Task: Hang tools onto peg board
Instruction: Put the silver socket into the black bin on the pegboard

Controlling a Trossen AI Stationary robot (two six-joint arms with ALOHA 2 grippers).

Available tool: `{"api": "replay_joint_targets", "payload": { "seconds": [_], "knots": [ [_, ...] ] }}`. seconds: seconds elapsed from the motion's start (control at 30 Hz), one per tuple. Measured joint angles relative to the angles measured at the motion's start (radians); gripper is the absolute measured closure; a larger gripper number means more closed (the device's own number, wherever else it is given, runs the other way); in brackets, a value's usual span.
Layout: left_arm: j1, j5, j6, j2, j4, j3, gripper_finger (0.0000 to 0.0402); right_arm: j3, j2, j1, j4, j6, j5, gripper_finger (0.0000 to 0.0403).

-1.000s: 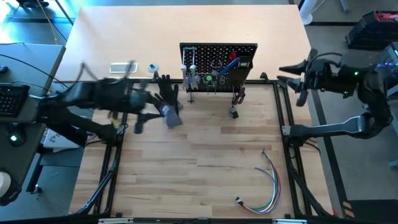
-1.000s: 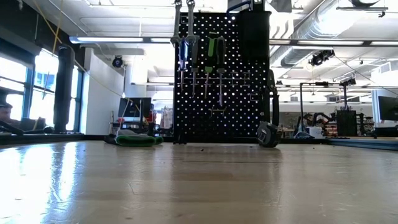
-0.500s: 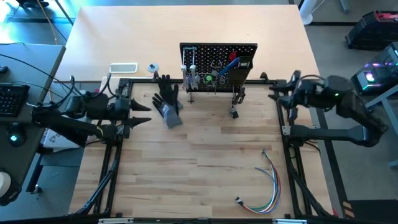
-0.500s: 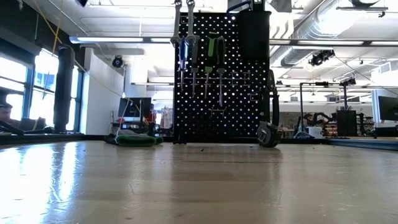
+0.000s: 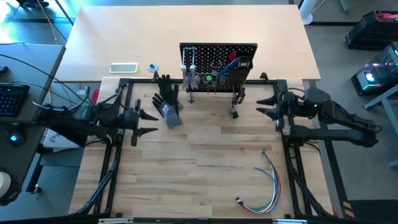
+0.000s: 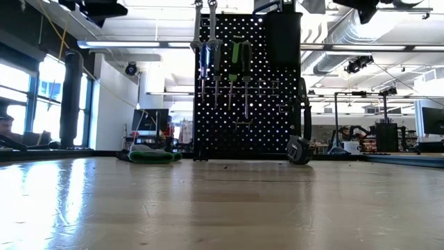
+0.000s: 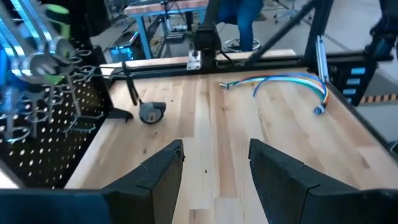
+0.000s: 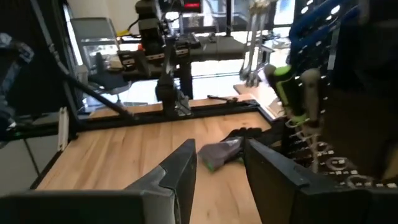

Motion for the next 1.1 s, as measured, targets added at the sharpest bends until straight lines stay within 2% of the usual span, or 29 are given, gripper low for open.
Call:
{"api": "replay_joint_targets", "payload": {
  "seconds": [0.4, 0.53, 0.8, 0.97, 1.1],
  "knots": [
    [0.003, -0.03, 0.141, -0.045, 0.294, -0.217, 0.0225, -0.19, -0.055, 0.105, 0.123, -0.028, 0.084, 0.0272],
    [0.025, -0.031, 0.139, -0.091, 0.38, -0.277, 0.0225, -0.242, -0.063, 0.136, 0.185, -0.045, 0.085, 0.0272],
    [0.064, -0.031, 0.074, -0.159, 0.487, -0.374, 0.0225, -0.303, -0.14, 0.203, 0.19, -0.039, 0.118, 0.0272],
    [0.076, -0.031, 0.04, -0.161, 0.514, -0.381, 0.0225, -0.307, -0.17, 0.233, 0.12, 0.104, 0.185, 0.0272],
    [0.076, -0.031, 0.015, -0.155, 0.515, -0.381, 0.0225, -0.308, -0.129, 0.27, -0.012, 0.265, 0.196, 0.0272]
  ]
}}
